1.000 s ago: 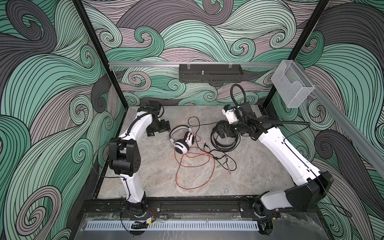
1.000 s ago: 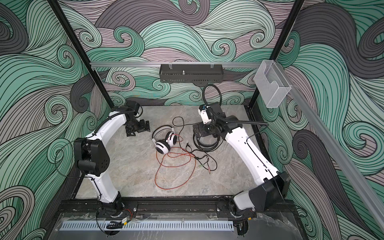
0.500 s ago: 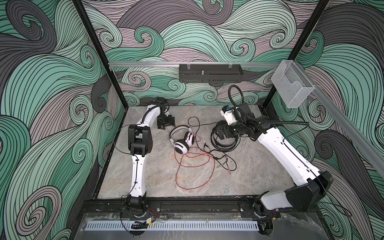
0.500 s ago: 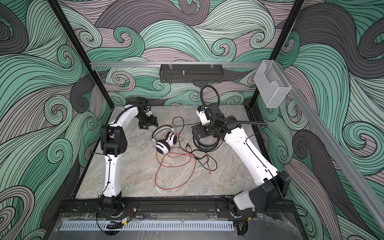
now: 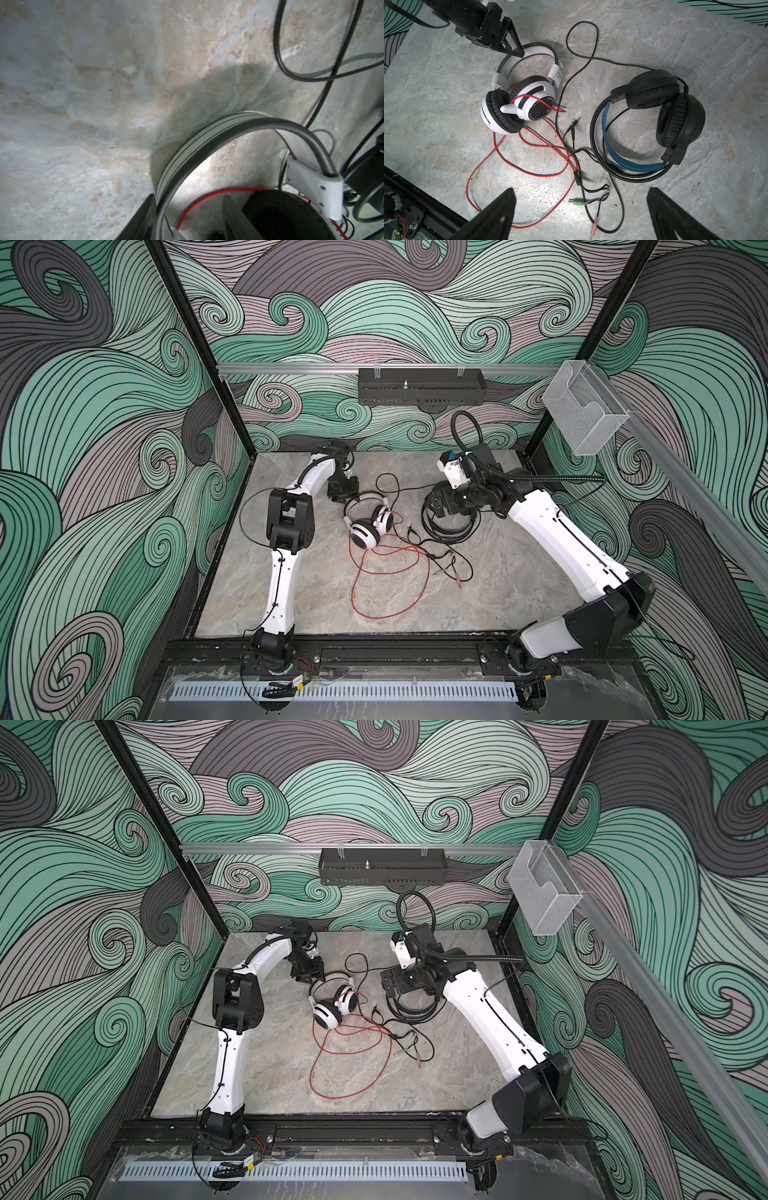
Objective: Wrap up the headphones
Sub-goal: 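Lower the left gripper and grasp the white headphones' headband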
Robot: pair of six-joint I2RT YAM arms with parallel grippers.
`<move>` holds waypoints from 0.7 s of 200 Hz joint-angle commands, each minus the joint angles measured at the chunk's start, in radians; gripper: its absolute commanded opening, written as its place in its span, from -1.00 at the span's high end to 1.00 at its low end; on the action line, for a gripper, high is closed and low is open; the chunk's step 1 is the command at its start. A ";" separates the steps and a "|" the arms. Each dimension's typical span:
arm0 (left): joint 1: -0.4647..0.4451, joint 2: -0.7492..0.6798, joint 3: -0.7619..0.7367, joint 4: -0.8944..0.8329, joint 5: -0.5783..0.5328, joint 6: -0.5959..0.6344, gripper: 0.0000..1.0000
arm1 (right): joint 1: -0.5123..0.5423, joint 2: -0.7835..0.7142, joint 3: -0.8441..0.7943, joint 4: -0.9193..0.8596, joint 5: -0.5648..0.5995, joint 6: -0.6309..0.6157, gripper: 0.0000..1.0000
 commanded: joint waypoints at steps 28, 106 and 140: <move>-0.003 0.025 -0.029 0.038 -0.018 -0.027 0.31 | 0.013 -0.003 0.013 -0.010 -0.007 0.013 -0.98; -0.011 -0.100 -0.194 0.082 -0.027 -0.012 1.00 | 0.014 0.005 0.024 -0.003 -0.011 0.000 -0.98; -0.013 -0.188 -0.293 0.097 -0.031 -0.036 1.00 | 0.013 -0.001 0.021 0.001 -0.014 0.001 -0.98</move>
